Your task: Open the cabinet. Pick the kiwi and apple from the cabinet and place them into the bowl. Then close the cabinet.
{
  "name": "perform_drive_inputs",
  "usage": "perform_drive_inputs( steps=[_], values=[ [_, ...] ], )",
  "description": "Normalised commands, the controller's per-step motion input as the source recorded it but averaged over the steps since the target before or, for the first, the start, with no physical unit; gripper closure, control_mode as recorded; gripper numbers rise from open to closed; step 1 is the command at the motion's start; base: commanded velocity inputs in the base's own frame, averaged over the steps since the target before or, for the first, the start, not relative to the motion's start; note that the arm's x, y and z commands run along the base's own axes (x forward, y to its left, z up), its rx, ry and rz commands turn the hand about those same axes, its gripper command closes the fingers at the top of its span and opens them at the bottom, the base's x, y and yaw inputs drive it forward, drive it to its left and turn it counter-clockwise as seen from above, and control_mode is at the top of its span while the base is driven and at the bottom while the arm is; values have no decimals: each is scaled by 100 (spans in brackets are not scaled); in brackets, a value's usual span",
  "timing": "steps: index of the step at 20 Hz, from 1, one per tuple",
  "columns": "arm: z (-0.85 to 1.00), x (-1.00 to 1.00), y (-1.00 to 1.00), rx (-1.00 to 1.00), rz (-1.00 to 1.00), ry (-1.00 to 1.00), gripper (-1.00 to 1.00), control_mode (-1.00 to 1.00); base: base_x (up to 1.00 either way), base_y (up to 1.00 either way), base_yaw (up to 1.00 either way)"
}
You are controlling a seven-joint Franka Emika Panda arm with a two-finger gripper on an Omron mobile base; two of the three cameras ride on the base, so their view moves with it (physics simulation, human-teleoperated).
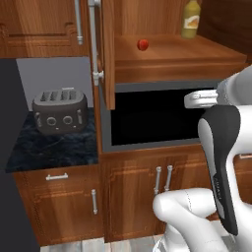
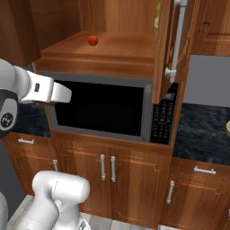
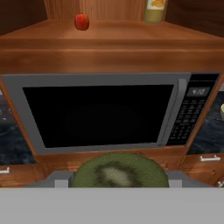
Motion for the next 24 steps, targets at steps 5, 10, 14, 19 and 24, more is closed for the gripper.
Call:
perform_drive_inputs(
  steps=[5,10,14,19,24],
  values=[
    [0,0,0,0,0,0,100,100,-59,-8,2],
    [0,0,0,0,0,0,100,100,-61,-23,2],
    [0,0,0,0,0,0,100,100,-50,-60,0],
    [0,0,0,0,0,0,100,100,-19,-68,0],
    [0,0,0,0,0,0,100,100,0,-71,0]
  ],
)
